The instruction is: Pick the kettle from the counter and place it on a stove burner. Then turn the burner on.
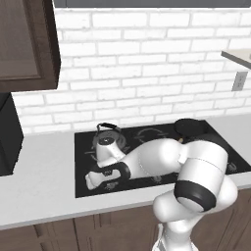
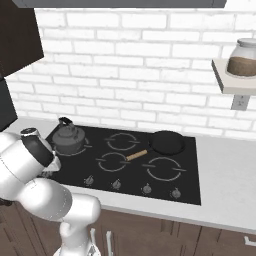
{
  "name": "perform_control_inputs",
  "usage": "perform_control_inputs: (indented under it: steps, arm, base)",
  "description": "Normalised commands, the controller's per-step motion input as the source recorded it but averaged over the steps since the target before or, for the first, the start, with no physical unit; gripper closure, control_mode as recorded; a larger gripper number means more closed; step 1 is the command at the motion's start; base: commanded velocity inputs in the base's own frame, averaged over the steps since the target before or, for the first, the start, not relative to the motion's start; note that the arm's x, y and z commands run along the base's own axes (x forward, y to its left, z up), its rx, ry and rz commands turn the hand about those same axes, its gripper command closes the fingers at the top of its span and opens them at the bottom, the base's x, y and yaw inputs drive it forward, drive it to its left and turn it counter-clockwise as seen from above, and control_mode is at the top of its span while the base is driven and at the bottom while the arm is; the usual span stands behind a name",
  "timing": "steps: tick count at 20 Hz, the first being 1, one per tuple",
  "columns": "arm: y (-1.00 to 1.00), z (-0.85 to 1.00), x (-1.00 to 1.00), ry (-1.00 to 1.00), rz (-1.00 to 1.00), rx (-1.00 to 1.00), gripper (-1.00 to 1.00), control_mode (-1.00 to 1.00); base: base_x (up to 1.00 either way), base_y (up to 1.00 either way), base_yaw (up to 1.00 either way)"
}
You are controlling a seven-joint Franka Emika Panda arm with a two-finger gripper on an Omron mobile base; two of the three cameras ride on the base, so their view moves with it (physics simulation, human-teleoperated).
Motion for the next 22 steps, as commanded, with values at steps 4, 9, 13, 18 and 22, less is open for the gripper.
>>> perform_control_inputs:
  steps: [4,9,13,18,22]
  arm:
    - [-0.05,-0.30,-0.01,-0.01,0.29,0.00,1.00,-1.00]
    - [-0.08,-0.32,0.00,-0.01,0.31,0.00,1.00,-1.00]
    - [-0.08,-0.32,0.00,-0.01,0.31,0.00,1.00,-1.00]
    - [-0.01,-0.22,-0.01,0.00,0.25,0.00,1.00,-1.00]
    - [-0.01,0.00,-0.03,-0.04,0.05,0.00,1.00,-1.00]
  base:
    - [0.00,0.00,0.00]
    - [0.00,0.00,0.00]
    - [0.00,0.00,0.00]
    - [0.00,0.00,0.00]
    - [0.00,0.00,0.00]
